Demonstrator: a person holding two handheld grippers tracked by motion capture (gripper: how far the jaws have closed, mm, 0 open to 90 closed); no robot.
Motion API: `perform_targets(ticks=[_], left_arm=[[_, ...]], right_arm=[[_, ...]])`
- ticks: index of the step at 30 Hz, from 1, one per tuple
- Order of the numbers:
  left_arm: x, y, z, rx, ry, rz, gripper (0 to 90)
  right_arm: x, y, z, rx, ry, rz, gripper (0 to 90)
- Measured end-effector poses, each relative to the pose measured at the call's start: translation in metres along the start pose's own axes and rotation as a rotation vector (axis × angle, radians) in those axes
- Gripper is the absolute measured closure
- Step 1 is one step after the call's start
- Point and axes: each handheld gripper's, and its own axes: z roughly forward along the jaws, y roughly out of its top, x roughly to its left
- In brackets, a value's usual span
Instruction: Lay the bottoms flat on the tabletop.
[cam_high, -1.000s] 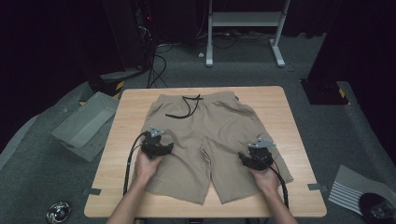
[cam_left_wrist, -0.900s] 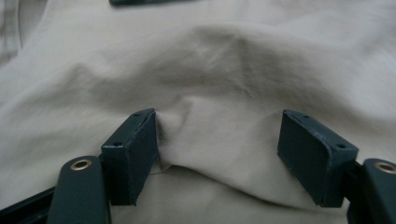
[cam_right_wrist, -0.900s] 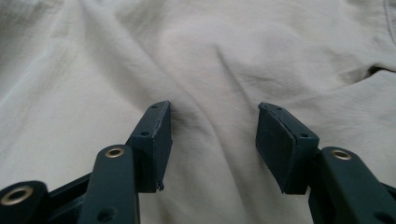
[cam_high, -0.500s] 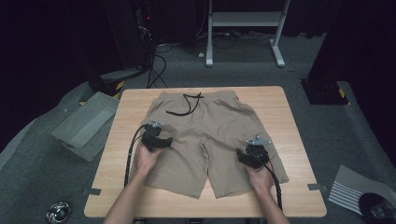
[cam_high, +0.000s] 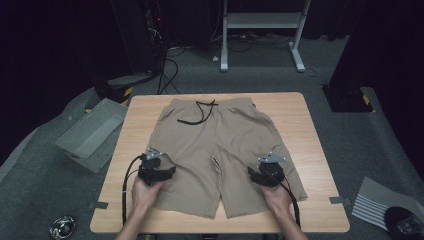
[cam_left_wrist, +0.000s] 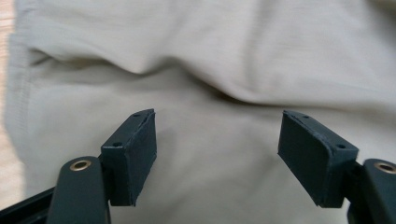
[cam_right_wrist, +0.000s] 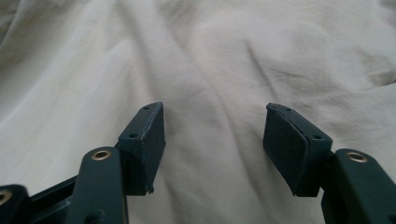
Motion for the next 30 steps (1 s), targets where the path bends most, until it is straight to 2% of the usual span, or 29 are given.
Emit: perform_targets(ticks=[8, 12, 15, 18, 19, 22, 30], left_arm=[[-0.035, -0.011, -0.007, -0.056, -0.076, 0.073, 27.0], [-0.047, -0.013, -0.004, -0.068, -0.086, 0.109, 26.7], [-0.052, -0.014, -0.001, -0.071, -0.098, 0.115, 26.5], [-0.054, -0.018, 0.003, -0.055, -0.086, 0.127, 26.1], [-0.055, -0.020, 0.004, -0.066, -0.073, 0.139, 25.3], [-0.057, -0.020, 0.004, -0.060, -0.048, 0.157, 26.2], [-0.058, -0.020, 0.004, -0.063, -0.038, 0.147, 25.3]], right_arm=[[0.009, -0.011, -0.015, 0.003, 0.021, -0.079, 40.2], [0.011, -0.018, -0.022, -0.002, 0.029, -0.086, 39.8], [0.010, -0.023, -0.026, -0.003, 0.046, -0.083, 39.1], [0.008, -0.026, -0.028, -0.004, 0.062, -0.067, 37.8], [0.008, -0.027, -0.028, -0.002, 0.067, -0.063, 37.5], [0.006, -0.027, -0.028, 0.000, 0.078, -0.062, 36.6], [0.007, -0.027, -0.028, 0.001, 0.077, -0.062, 36.7]])
